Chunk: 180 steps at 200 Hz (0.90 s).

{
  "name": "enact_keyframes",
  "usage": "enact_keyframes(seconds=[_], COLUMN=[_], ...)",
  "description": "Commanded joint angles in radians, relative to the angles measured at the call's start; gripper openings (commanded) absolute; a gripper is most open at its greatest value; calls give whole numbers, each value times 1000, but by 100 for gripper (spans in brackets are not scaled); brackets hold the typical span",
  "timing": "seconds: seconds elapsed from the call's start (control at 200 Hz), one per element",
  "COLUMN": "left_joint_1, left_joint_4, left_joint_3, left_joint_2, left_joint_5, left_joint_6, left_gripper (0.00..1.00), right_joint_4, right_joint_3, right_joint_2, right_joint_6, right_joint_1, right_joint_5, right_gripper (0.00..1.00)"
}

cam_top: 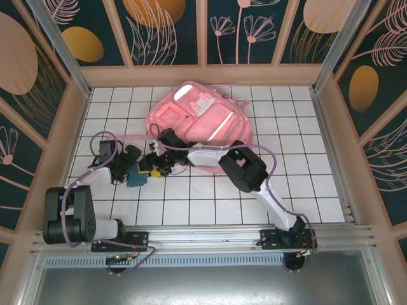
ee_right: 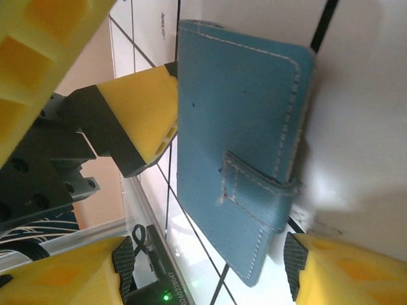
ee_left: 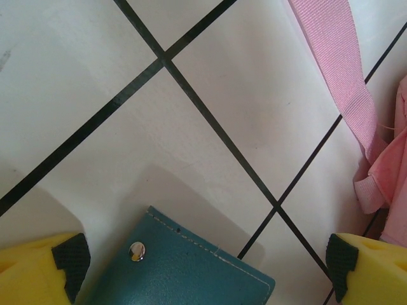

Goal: Pack the student bag

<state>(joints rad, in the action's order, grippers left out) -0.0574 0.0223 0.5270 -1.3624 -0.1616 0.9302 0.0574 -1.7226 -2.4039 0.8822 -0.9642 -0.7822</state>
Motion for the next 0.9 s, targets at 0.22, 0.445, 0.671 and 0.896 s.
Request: enact_keyframes(seconds=[0.22, 0.445, 0.671, 0.896], left_joint_1=[94, 111, 111, 111], left_joint_4=[-140, -179, -174, -183], left_joint_3=[-49, -71, -77, -80], left_joint_2=[-100, -109, -123, -136], left_joint_5=[-236, -250, -239, -242], left_joint_6=[86, 115, 108, 100], left_gripper=[97, 97, 97, 96], right_joint_4=[46, 79, 31, 28], right_joint_3=[-95, -70, -61, -30], right_joint_2=[-97, -67, -16, 45], right_joint_6=[49, 63, 10, -28], right_joint_1=[-15, -16, -22, -34], right_joint_5=[-92, -74, -7, 84], right_gripper=[65, 65, 64, 62])
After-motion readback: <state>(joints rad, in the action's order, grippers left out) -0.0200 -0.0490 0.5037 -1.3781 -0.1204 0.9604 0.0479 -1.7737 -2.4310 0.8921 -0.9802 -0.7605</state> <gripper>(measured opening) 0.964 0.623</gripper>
